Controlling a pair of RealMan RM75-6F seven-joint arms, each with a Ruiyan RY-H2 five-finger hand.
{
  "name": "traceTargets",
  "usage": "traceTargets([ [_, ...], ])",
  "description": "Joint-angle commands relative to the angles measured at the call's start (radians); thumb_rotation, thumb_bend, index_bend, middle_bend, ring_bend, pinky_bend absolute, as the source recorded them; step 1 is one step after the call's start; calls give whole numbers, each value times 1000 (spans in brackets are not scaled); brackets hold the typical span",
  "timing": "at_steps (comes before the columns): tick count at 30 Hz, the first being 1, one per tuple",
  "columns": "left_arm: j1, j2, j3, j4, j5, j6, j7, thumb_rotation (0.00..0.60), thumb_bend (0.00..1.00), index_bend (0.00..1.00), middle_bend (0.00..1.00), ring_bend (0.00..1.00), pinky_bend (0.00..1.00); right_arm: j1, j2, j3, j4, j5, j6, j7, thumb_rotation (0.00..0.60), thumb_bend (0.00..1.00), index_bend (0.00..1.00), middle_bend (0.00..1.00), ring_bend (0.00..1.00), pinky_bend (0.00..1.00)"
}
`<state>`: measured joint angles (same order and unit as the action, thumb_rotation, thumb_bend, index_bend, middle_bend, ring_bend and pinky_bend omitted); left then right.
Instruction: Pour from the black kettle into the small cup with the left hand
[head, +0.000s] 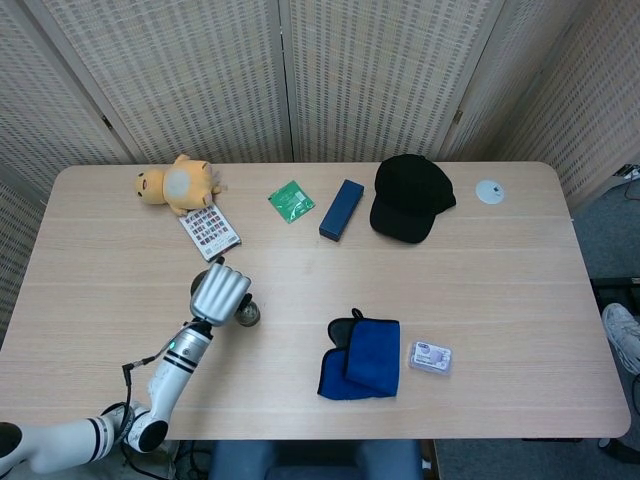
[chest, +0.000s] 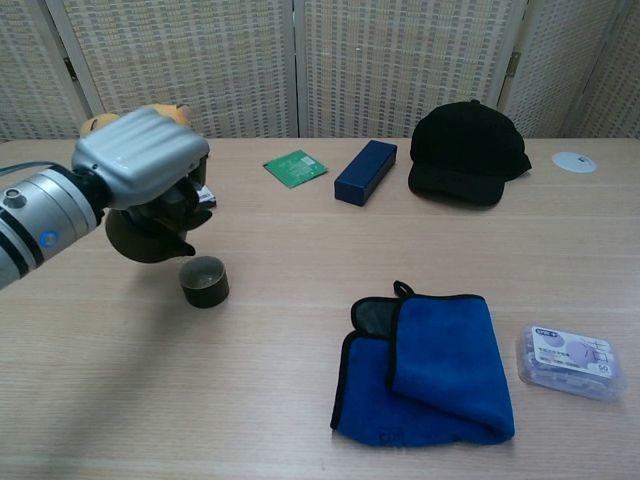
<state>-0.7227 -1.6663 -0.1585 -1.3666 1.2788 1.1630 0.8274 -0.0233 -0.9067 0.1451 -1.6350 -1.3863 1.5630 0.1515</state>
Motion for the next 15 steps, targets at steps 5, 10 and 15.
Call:
traceTargets([
  [5, 7, 9, -21, 4, -16, 11, -50, 363, 361, 1000, 1000, 990, 524, 1, -1, 1, 1, 2, -3, -3, 600, 108, 20, 91, 0, 0],
  [10, 15, 22, -44, 15, -26, 32, -94, 359, 360, 1000, 1000, 989, 524, 2, 0, 1, -2, 2, -3, -5, 600, 108, 20, 91, 0, 0],
  [15, 29, 46, -71, 8, -57, 41, -148, 358, 361, 1000, 1000, 985, 524, 3, 1, 2, -4, 2, -4, -8, 600, 108, 20, 91, 0, 0],
])
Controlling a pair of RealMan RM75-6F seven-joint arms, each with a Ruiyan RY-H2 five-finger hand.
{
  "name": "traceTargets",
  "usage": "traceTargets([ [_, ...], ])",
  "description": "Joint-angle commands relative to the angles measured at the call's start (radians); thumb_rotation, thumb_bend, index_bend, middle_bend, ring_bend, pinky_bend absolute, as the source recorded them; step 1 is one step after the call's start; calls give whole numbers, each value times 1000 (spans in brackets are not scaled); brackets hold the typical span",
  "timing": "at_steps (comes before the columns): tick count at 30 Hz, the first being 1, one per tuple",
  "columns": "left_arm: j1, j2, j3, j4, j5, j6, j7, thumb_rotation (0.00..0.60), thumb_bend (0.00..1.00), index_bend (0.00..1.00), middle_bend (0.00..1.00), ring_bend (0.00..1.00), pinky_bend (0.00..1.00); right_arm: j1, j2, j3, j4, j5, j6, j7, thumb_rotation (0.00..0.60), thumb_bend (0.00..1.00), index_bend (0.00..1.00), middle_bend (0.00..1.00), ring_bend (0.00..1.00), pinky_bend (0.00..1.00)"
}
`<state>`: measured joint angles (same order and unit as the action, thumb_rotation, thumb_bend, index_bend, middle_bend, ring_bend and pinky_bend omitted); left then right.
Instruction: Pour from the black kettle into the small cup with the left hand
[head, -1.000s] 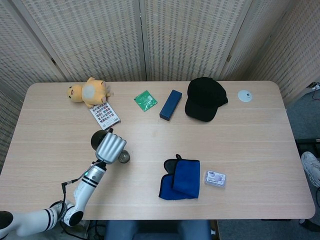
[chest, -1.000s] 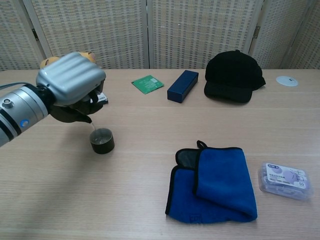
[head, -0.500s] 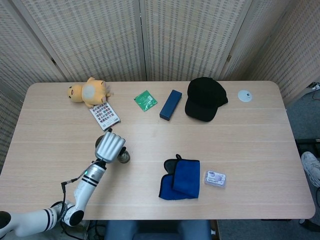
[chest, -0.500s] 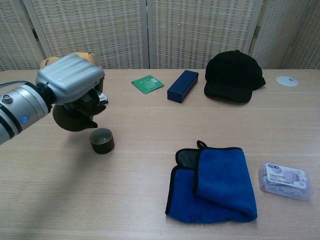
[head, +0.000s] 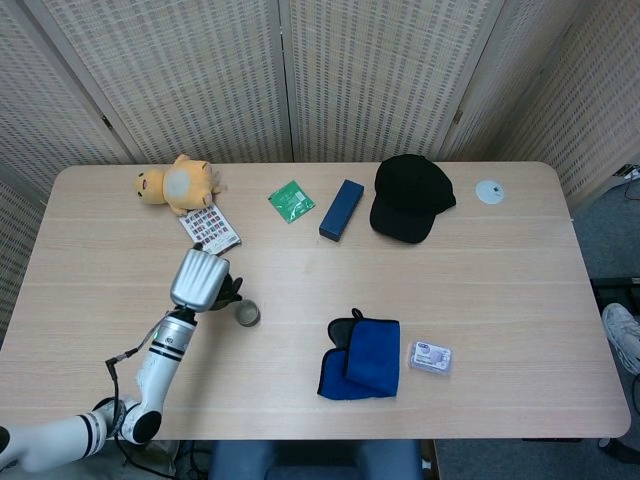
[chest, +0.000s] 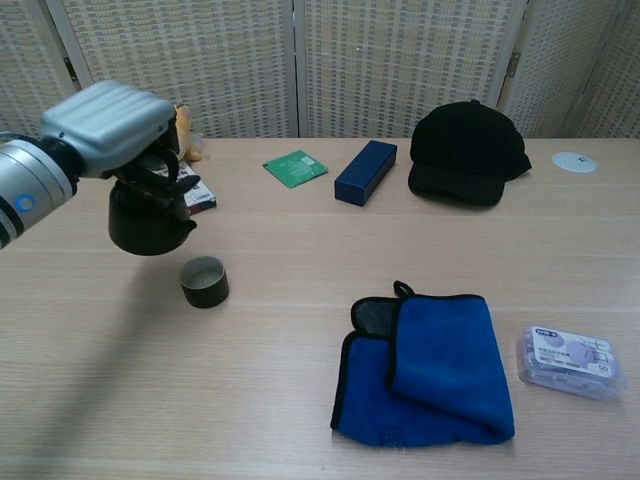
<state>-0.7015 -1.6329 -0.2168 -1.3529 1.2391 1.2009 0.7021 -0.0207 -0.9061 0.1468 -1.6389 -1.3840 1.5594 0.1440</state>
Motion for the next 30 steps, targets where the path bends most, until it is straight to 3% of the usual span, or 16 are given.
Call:
traceTargets([
  [1, 11, 18, -18, -9, -26, 2, -31, 358, 361, 1000, 1000, 984, 524, 1, 0, 0, -1, 0, -1, -1, 600, 108, 20, 90, 0, 0],
  [15, 63, 76, -32, -51, -142, -36, -157, 331, 361, 994, 1000, 958, 524, 10, -4, 0, -3, 0, -15, -11, 600, 108, 20, 90, 0, 0],
  [30, 109, 68, -10, -7, -177, -36, -259, 130, 358, 987, 1000, 955, 524, 15, -8, -2, -2, 4, -25, -14, 600, 108, 20, 91, 0, 0],
])
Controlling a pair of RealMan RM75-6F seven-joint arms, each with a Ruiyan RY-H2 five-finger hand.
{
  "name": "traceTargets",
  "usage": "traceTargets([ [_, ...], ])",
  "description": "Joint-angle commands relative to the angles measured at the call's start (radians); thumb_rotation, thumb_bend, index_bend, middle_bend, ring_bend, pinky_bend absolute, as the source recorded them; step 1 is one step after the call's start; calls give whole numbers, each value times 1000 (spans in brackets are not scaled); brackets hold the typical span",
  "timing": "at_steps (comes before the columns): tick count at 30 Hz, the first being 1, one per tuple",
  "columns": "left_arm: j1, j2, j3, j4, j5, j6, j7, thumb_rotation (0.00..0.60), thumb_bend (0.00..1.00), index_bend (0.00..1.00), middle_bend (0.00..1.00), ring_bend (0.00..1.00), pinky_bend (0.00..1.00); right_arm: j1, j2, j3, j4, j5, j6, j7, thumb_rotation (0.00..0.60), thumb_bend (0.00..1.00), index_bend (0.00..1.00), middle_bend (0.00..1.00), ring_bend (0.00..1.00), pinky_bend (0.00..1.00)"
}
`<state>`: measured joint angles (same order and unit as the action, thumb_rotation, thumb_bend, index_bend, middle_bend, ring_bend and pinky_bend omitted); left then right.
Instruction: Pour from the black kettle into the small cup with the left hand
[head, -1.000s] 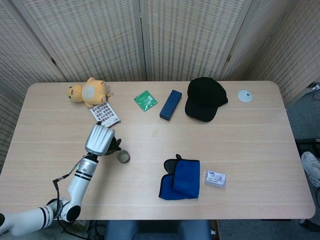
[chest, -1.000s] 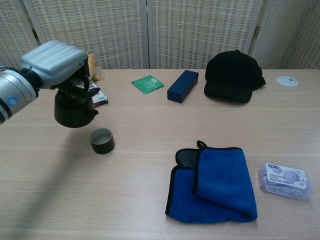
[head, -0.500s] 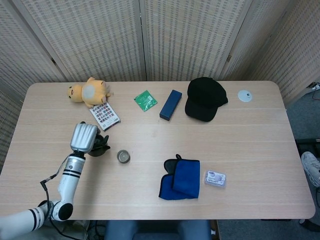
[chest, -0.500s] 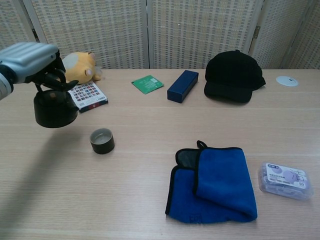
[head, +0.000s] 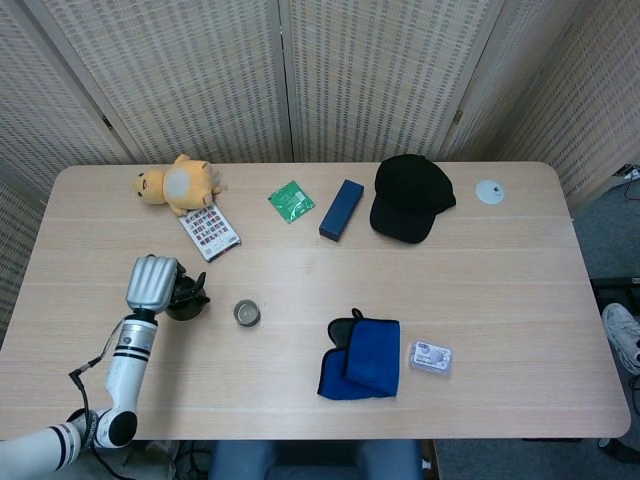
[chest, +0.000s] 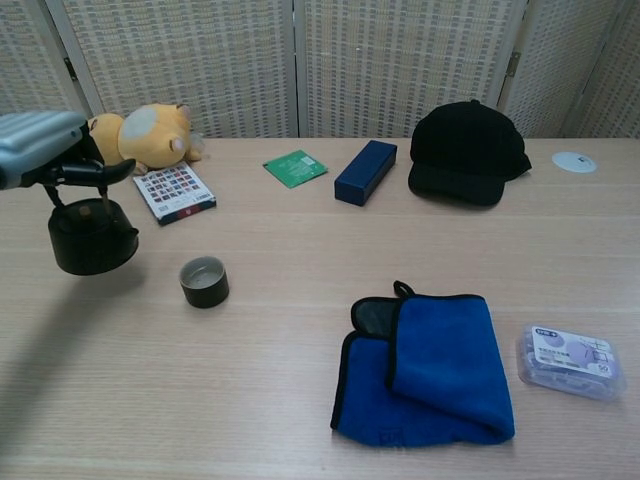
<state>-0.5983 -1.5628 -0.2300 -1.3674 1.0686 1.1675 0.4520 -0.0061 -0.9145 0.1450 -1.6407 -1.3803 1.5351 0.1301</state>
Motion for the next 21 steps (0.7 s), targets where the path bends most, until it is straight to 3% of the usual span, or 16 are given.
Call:
traceTargets([
  [1, 9, -3, 4, 11, -10, -3, -12, 123, 349, 987, 1000, 955, 524, 1, 0, 0, 0, 0, -1, -1, 600, 108, 20, 91, 0, 0],
  [11, 30, -5, 11, 36, -20, -10, -56, 0, 165, 978, 1000, 950, 524, 11, -4, 0, -2, 1, -16, -10, 600, 108, 20, 91, 0, 0],
  [21, 42, -13, 22, 59, -23, -23, -79, 0, 141, 952, 1000, 922, 524, 14, -4, 0, -5, 2, -17, -17, 600, 108, 20, 91, 0, 0],
])
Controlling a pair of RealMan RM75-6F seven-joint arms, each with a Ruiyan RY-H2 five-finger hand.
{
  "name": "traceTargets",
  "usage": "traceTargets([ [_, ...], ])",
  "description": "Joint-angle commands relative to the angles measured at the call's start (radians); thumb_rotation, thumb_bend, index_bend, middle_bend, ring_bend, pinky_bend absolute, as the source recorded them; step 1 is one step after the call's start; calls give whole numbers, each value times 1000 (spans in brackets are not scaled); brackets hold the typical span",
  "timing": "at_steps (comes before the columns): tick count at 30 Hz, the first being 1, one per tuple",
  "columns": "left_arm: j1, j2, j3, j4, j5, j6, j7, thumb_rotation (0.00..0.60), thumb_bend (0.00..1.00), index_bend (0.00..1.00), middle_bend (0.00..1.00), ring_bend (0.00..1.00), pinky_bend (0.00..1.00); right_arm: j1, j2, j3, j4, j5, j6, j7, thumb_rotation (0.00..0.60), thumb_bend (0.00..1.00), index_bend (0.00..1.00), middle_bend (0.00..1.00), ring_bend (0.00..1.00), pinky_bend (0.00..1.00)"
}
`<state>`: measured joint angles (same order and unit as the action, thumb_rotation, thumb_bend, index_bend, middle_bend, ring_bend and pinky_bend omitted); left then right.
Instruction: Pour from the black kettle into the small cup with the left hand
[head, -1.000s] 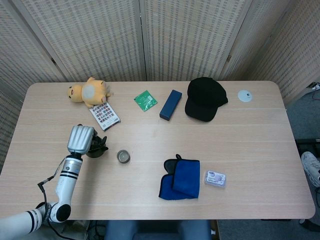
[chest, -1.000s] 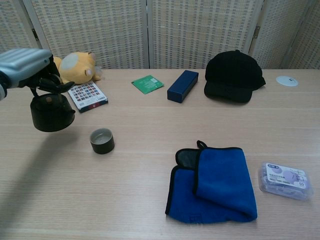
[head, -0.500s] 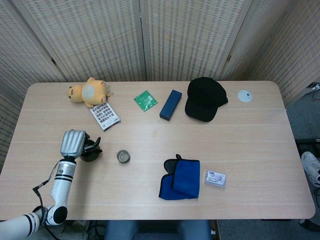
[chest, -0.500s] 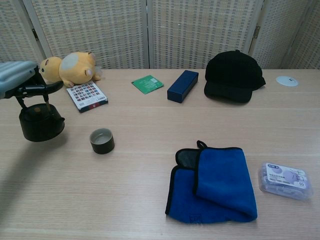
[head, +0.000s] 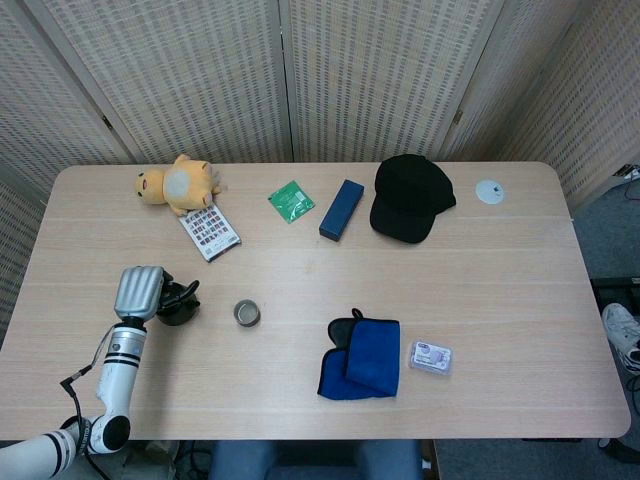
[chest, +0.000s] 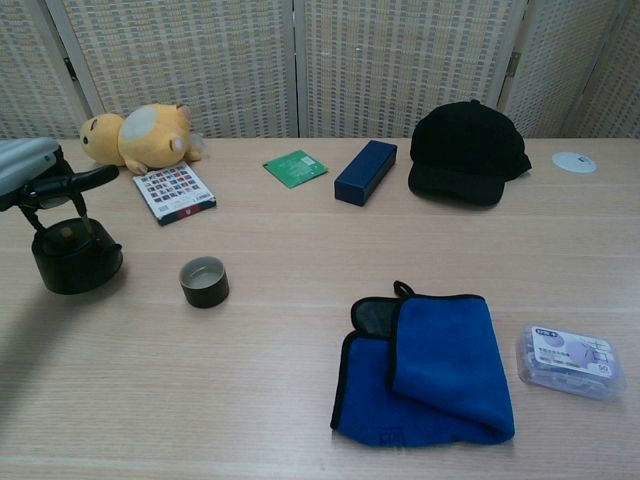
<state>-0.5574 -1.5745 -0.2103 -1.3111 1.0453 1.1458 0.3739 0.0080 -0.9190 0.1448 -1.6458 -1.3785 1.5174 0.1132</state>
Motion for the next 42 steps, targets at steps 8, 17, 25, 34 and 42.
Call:
traceTargets([
  [8, 1, -8, 11, 17, 5, -17, 0, 0, 141, 930, 1000, 899, 524, -2, 2, -1, -3, 1, 3, -3, 600, 108, 20, 90, 0, 0],
  [17, 4, -12, 18, 26, -1, -30, 11, 0, 140, 891, 963, 855, 524, -3, 3, -1, -5, 3, 5, -4, 600, 108, 20, 91, 0, 0],
  [25, 5, -13, 22, 28, -2, -37, 20, 0, 139, 810, 871, 771, 497, -5, 3, -2, -5, 4, 8, -4, 600, 108, 20, 90, 0, 0],
  [34, 11, -2, 17, 11, 9, -25, 5, 0, 137, 614, 637, 562, 447, -6, 4, -2, -9, 3, 11, -5, 600, 108, 20, 90, 0, 0],
  [42, 46, 46, 3, -74, 44, 49, -37, 0, 137, 424, 390, 323, 228, -4, 7, -6, -15, -10, 9, -8, 600, 108, 20, 90, 0, 0],
])
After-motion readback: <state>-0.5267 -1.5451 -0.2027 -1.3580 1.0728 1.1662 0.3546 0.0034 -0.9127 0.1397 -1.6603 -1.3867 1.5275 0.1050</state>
